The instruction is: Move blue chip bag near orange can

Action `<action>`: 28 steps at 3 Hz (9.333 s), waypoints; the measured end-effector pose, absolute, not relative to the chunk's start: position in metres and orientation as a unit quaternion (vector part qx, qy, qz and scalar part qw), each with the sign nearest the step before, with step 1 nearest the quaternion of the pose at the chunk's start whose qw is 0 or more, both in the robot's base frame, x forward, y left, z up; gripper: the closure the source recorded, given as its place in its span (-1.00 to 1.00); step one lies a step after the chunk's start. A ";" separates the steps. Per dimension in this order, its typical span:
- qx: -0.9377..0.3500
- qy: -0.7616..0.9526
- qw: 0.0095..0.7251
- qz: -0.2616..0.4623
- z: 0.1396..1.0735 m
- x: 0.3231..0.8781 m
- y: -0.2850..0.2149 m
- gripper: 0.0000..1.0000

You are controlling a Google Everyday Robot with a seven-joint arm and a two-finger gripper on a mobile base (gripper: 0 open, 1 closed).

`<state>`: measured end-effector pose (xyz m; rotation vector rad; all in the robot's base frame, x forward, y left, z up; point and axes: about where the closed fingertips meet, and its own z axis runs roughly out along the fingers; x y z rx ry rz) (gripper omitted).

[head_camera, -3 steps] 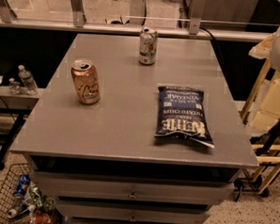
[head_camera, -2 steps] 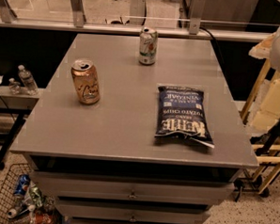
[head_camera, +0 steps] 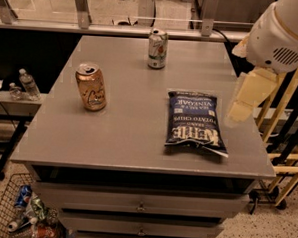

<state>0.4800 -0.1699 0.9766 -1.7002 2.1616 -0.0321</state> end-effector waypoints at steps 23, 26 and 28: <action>-0.788 0.539 0.285 0.081 0.922 0.540 0.075 1.00; -0.802 0.529 0.264 0.084 0.905 0.541 0.090 0.63; -0.804 0.527 0.263 0.084 0.905 0.539 0.092 -0.30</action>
Offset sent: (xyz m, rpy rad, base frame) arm 0.0723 0.0343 -0.0324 -0.0318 0.1866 -0.4858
